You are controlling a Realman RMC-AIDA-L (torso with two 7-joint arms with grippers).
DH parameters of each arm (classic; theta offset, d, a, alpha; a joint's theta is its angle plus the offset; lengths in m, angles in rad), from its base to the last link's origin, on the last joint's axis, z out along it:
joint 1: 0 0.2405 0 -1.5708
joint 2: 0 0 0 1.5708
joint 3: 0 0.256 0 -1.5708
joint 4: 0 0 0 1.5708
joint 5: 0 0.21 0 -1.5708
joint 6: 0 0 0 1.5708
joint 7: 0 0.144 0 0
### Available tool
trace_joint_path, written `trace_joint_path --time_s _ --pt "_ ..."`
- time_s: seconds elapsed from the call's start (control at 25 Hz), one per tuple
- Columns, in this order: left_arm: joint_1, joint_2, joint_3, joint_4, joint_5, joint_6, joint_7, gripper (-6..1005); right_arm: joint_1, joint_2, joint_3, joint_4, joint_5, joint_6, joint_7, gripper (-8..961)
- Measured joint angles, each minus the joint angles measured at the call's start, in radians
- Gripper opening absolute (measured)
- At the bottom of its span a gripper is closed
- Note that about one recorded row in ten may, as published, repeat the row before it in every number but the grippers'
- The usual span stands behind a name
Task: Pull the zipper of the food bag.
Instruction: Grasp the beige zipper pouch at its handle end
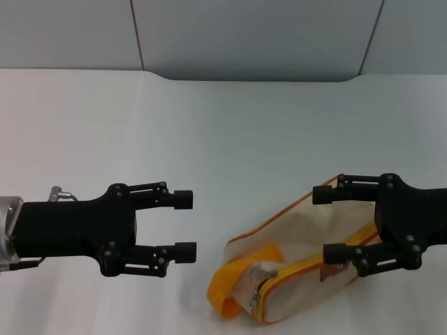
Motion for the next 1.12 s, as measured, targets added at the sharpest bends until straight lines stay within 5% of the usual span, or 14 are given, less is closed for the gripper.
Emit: trace_joint_path --time_s 0.68,1.12 --pt "0.0 -0.004 0.012 -0.002 0.022 0.002 -0.001 818 -0.003 -0.007 0.003 0.003 -0.003 -0.002 -0.018 831" --pt "-0.015 -0.092 0.039 -0.051 0.231 -0.084 0.039 819 -0.01 -0.013 0.009 -0.002 -0.003 -0.002 -0.018 830"
